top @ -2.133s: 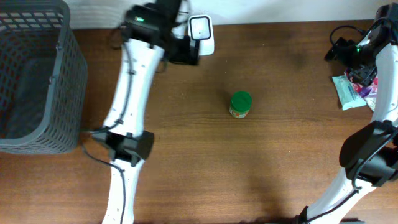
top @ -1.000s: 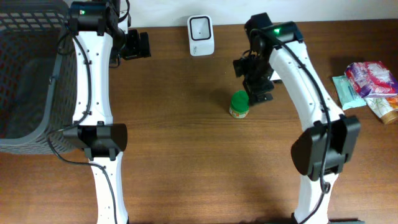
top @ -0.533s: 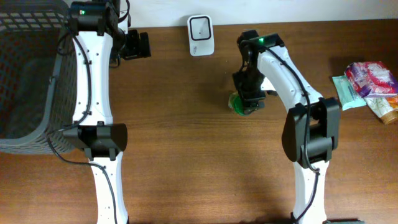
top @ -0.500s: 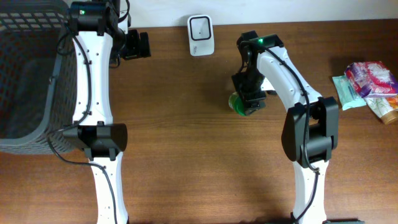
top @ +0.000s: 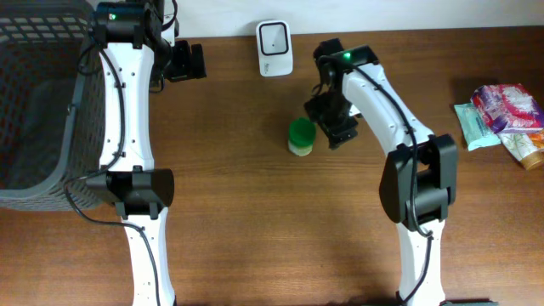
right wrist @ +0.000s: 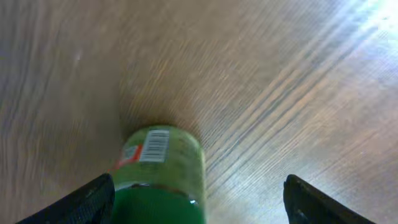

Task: Scan the item barcode

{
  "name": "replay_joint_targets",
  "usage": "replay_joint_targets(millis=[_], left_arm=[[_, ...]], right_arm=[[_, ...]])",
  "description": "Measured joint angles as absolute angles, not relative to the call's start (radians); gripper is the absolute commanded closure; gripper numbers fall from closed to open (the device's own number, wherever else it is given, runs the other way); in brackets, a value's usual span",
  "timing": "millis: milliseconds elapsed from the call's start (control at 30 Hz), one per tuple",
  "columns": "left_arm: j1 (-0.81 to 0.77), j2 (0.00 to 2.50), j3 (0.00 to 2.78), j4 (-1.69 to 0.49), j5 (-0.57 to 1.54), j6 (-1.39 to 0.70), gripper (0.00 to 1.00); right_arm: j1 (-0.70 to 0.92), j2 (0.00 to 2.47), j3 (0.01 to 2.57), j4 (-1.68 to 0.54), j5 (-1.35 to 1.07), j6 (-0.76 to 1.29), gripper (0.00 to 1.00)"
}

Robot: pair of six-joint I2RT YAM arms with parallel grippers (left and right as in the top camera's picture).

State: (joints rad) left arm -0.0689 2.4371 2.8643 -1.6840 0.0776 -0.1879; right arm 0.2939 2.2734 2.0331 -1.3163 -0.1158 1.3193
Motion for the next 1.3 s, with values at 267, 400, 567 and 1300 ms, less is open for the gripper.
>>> replay_joint_targets(millis=[267, 400, 567, 1300], left_arm=[[-0.069, 2.437, 2.864, -1.684, 0.077, -0.187, 0.01], [-0.069, 2.437, 2.864, -1.684, 0.077, -0.188, 0.01], [-0.069, 2.437, 2.864, -1.684, 0.077, -0.188, 0.01], [-0.069, 2.437, 2.864, -1.684, 0.077, -0.188, 0.01]], right_arm=[[0.302, 2.279, 2.264, -1.369, -0.014, 0.575, 0.16], [0.329, 2.279, 2.213, -1.334, -0.096, 0.608, 0.15], [0.387, 2.279, 2.098, -1.289, -0.119, 0.641, 0.16], [0.419, 2.279, 1.977, -1.278, -0.102, 0.384, 0.33]])
